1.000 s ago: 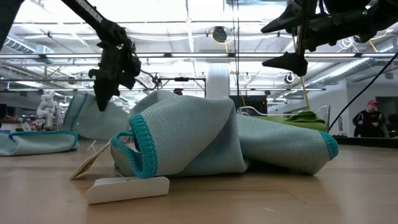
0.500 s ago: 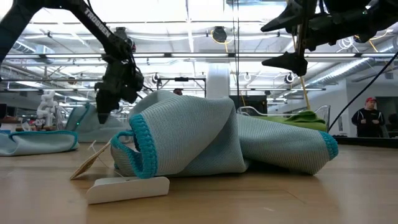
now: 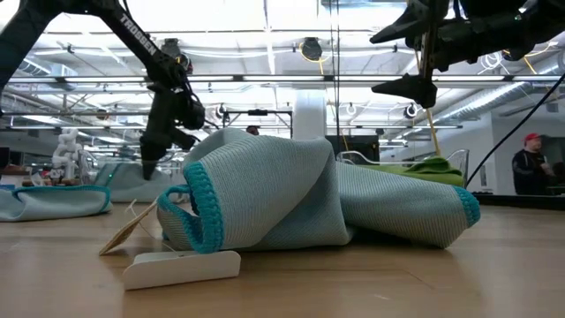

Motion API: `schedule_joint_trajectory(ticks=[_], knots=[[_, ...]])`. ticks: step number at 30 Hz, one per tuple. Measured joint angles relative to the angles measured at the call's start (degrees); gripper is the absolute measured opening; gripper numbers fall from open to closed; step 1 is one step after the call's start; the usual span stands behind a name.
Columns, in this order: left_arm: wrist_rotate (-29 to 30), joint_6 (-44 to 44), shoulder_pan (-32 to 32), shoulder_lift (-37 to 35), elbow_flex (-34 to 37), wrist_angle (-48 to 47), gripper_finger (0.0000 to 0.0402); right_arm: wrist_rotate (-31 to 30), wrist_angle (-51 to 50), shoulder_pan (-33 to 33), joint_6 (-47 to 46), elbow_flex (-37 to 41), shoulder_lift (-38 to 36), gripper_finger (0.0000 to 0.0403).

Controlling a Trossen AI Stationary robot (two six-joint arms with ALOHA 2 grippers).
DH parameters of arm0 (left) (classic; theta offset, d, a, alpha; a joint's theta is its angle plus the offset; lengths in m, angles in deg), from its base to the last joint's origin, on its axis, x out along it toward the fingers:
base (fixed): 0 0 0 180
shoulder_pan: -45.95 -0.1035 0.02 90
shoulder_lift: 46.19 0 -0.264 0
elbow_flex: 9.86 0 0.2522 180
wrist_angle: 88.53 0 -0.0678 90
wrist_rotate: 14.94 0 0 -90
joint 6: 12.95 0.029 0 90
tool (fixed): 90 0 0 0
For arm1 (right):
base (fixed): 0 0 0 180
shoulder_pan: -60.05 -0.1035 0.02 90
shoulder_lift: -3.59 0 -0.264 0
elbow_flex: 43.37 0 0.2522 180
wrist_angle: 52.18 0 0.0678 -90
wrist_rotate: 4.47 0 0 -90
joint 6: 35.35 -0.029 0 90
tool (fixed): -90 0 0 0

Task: Sort microfiber towel by color & place in baskets
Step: Put the top blue towel into the left transparent bin, then fold the right blue towel

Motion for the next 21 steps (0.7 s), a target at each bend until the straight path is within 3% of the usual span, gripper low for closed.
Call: schedule_joint_trajectory(ticks=[15, 21], knots=[[12.1, 0.4, 3.9, -1.8, -2.9, 2.2, 0.0322, 3.0, 0.0, -0.1, -0.3, 0.0, 0.0, 0.0396], [16.4, -7.0, 6.6, -8.4, -3.7, 1.9, 0.0323, 3.0, 0.0, -0.1, 0.6, 0.0, 0.0, 0.0396]])
